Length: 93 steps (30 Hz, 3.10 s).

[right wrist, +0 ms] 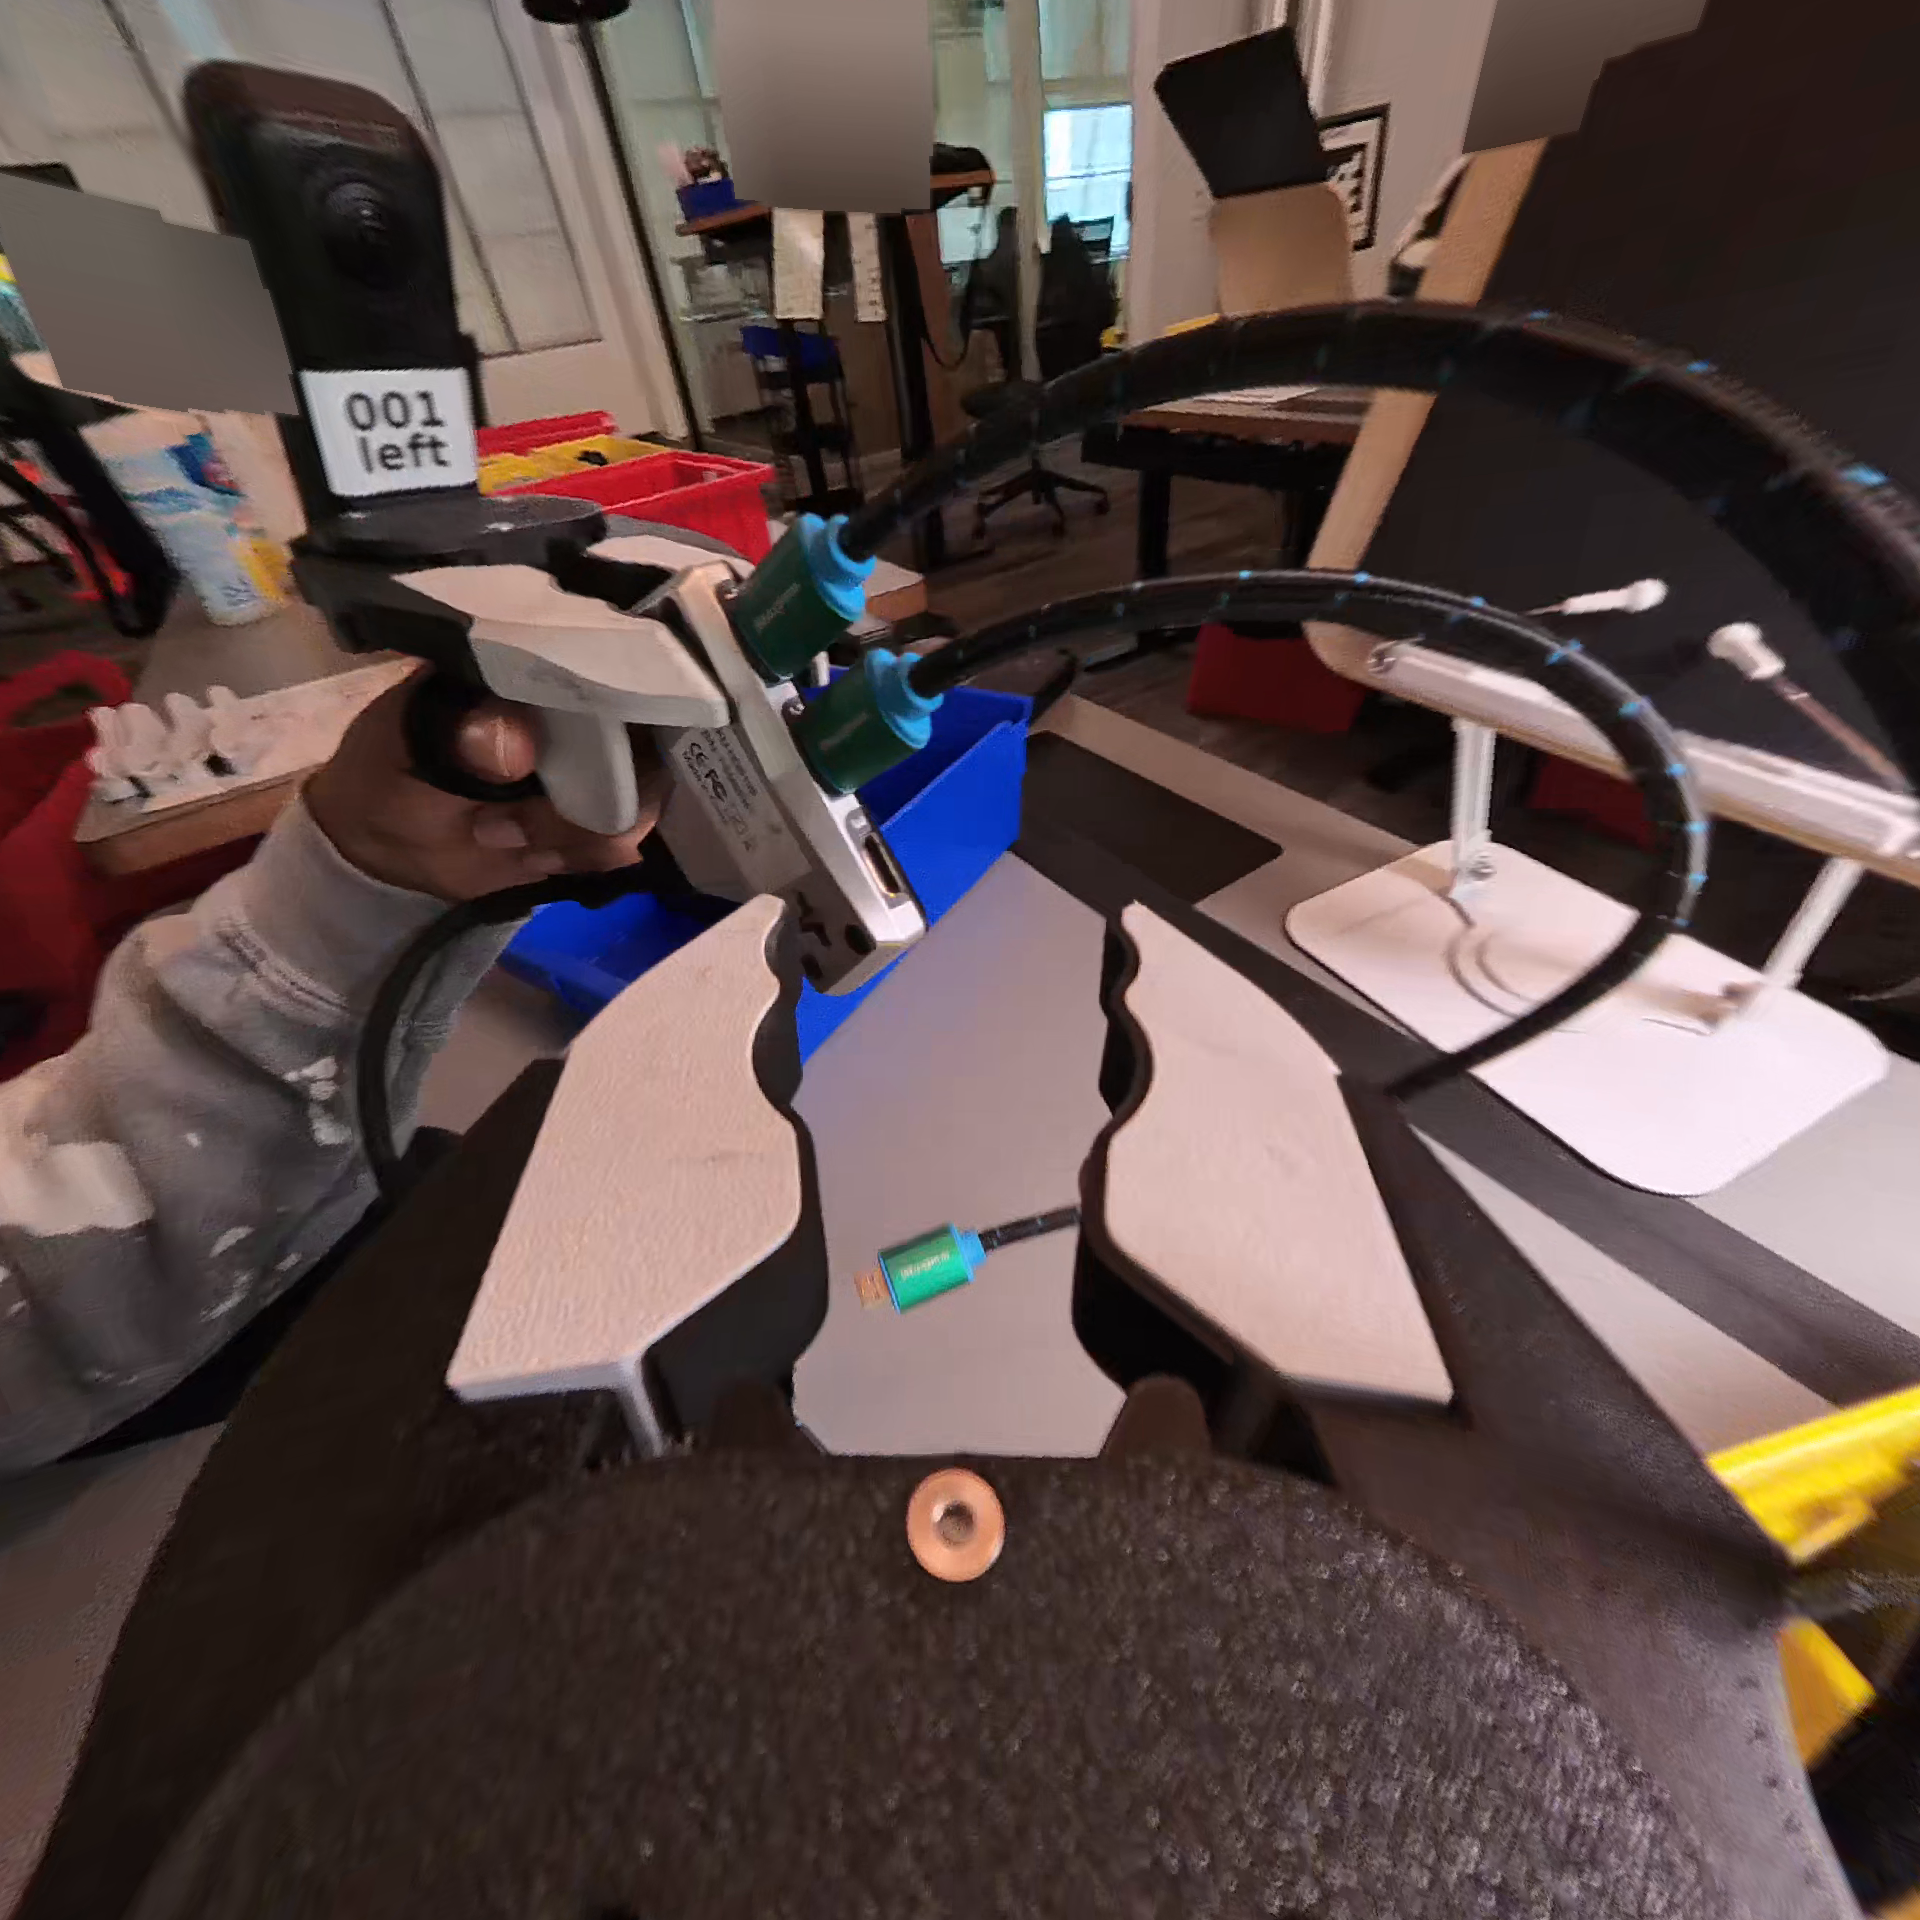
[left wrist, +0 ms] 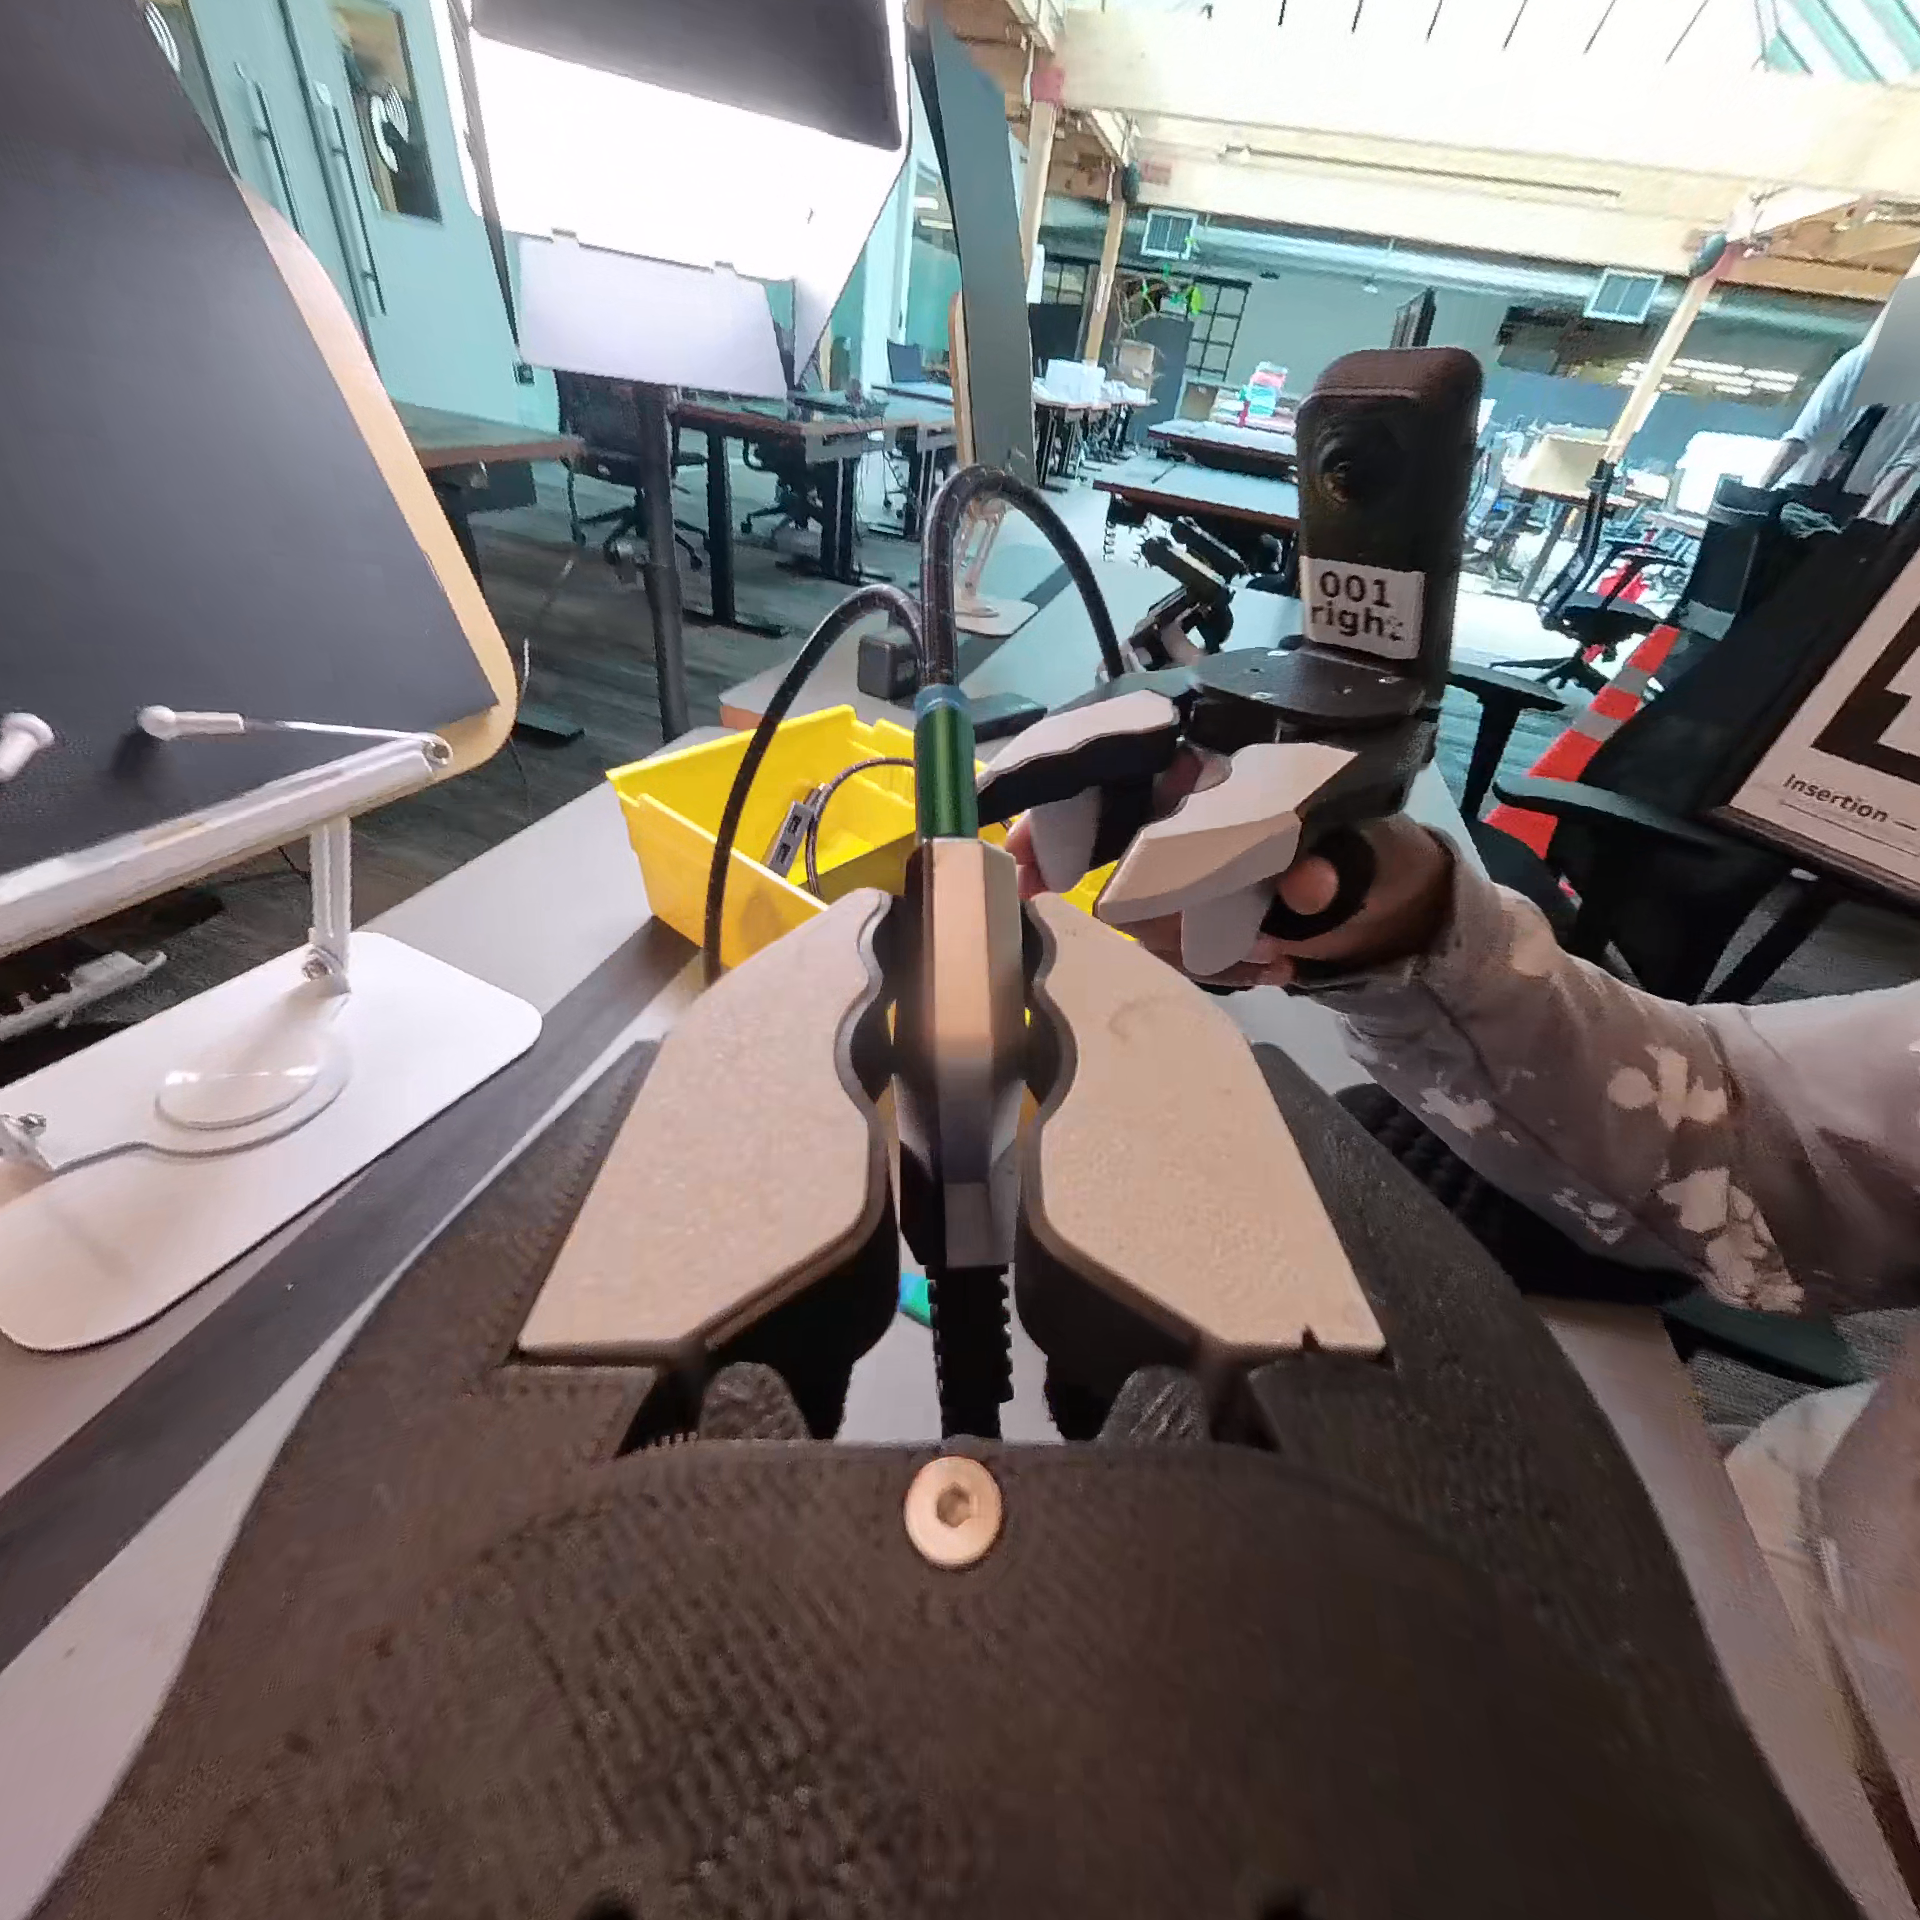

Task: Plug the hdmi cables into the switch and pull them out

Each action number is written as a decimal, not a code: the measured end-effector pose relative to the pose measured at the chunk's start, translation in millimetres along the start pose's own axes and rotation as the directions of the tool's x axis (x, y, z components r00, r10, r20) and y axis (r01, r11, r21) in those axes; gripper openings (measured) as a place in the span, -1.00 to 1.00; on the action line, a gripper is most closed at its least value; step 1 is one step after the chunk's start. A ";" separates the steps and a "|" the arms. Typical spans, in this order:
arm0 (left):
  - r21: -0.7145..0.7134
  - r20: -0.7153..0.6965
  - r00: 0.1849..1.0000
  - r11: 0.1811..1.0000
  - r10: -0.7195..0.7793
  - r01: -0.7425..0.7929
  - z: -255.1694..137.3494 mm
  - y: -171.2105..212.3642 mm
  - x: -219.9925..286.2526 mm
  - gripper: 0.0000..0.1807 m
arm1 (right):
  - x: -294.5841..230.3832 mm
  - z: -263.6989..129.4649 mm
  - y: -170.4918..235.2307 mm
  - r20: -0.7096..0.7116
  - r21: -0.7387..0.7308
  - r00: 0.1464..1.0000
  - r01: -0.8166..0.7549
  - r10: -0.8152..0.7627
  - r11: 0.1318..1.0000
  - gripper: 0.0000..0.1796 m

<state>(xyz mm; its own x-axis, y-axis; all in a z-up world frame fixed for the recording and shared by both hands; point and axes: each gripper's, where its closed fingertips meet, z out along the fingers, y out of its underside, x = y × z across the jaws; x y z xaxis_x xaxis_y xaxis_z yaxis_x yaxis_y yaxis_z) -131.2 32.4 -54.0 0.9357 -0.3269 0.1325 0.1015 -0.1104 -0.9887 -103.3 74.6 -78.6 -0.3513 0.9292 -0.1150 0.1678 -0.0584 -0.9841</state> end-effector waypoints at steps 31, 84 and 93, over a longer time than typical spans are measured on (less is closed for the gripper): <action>-0.125 -0.036 0.993 0.986 0.111 -0.114 70.0 9.8 90.1 -0.59 | 3.6 -45.1 -56.9 0.029 0.564 0.997 -0.073 0.069 0.823 -0.71; 0.363 -0.177 0.981 0.922 -0.077 0.138 29.5 -44.2 69.7 -0.67 | -44.1 -50.1 -56.8 0.508 0.434 0.859 -0.321 0.066 0.842 -0.86; 0.397 -0.159 0.987 0.917 0.034 0.033 26.9 -44.8 74.5 -0.57 | -52.7 -53.7 -56.7 0.520 0.416 0.853 -0.293 0.039 0.861 -0.87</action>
<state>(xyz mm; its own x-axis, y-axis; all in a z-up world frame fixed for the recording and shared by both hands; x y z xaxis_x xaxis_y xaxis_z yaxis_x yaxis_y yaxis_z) -56.9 38.2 -1.8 0.8729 -0.4757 0.1088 0.2579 0.2604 -0.9304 -44.9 48.6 -9.4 -0.7720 0.6011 -0.2066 -0.1362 -0.4740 -0.8699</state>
